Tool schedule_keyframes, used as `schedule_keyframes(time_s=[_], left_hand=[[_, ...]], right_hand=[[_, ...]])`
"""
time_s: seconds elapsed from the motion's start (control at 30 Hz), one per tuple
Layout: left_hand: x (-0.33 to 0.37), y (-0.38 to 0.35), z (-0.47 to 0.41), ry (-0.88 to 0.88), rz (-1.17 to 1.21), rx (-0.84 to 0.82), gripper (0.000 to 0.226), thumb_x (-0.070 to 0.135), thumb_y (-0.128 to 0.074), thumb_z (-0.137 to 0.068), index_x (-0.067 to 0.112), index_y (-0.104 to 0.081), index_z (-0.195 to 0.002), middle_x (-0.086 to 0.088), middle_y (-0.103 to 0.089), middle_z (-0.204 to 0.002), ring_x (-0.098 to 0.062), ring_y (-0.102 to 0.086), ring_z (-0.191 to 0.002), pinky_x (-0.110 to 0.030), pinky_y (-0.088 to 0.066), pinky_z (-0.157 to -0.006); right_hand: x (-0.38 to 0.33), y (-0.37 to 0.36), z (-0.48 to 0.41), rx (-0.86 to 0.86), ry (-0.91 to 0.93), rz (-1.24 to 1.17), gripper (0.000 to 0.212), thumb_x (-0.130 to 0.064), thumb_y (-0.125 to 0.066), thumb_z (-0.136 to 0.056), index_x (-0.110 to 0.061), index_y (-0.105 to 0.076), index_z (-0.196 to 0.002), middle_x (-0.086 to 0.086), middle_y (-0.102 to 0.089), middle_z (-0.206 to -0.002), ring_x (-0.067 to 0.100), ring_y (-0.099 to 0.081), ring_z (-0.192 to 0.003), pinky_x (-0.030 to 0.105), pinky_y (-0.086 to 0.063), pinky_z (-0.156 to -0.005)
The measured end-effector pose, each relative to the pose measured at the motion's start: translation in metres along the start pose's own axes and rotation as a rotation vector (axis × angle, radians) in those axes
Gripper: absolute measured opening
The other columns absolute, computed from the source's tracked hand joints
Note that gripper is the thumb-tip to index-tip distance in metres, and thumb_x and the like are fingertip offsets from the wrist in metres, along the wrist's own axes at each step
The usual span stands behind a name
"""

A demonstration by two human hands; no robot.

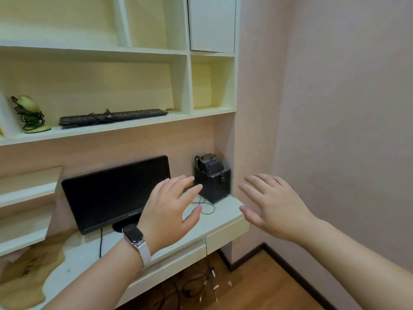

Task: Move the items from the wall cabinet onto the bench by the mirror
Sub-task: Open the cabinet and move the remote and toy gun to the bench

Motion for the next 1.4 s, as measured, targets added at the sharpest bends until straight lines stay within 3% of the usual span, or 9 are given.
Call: schedule_keyframes(time_s=[0.33,0.53,0.77,1.07,1.4], left_hand=[[-0.002,-0.064,-0.141,0.036,-0.121,0.128,0.042,0.038,-0.06,-0.085,0.017,-0.066,-0.121,-0.005,-0.062,-0.127,-0.026,-0.053,-0.121,-0.046,-0.042,-0.102],[-0.019,-0.083,-0.189,0.083,-0.195,0.114,0.043,0.041,-0.056,-0.087,0.019,-0.065,-0.122,-0.005,-0.062,-0.128,-0.026,-0.054,-0.121,-0.048,-0.043,-0.101],[-0.054,-0.084,-0.242,0.061,-0.255,0.166,0.045,0.042,-0.054,-0.087,0.017,-0.066,-0.123,-0.006,-0.062,-0.128,-0.025,-0.054,-0.121,-0.045,-0.042,-0.102],[-0.153,-0.103,-0.305,0.052,-0.259,0.329,0.043,0.038,-0.058,-0.085,0.015,-0.067,-0.121,-0.007,-0.062,-0.126,-0.029,-0.057,-0.117,-0.045,-0.043,-0.097],[-0.254,-0.099,-0.399,-0.052,-0.281,0.453,0.043,0.039,-0.057,-0.086,0.017,-0.067,-0.122,-0.006,-0.062,-0.128,-0.028,-0.055,-0.121,-0.047,-0.041,-0.101]], right_hand=[[0.145,-0.044,-0.088,0.227,0.126,-0.041,0.049,-0.048,-0.048,-0.087,-0.015,-0.068,-0.118,0.004,-0.067,-0.119,0.027,-0.062,-0.11,0.04,-0.048,-0.092],[0.194,-0.056,-0.145,0.271,0.166,-0.073,0.051,-0.049,-0.047,-0.088,-0.015,-0.067,-0.119,0.007,-0.066,-0.121,0.03,-0.062,-0.111,0.043,-0.049,-0.092],[0.214,-0.074,-0.212,0.334,0.199,-0.095,0.052,-0.049,-0.047,-0.088,-0.014,-0.067,-0.121,0.008,-0.067,-0.122,0.031,-0.061,-0.113,0.043,-0.049,-0.092],[0.211,-0.099,-0.317,0.424,0.251,-0.043,0.05,-0.049,-0.046,-0.089,-0.014,-0.067,-0.118,0.008,-0.067,-0.122,0.031,-0.062,-0.113,0.041,-0.048,-0.092],[0.212,-0.101,-0.468,0.529,0.403,0.21,0.048,-0.047,-0.049,-0.09,-0.012,-0.067,-0.117,0.011,-0.066,-0.121,0.033,-0.062,-0.111,0.043,-0.049,-0.093]])
Point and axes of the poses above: each hand's wrist, its own z-axis away from the middle knuckle, its own y-axis out of the back of the hand, x = y × z, the point moved 5 cm from there along -z, towards the middle knuckle
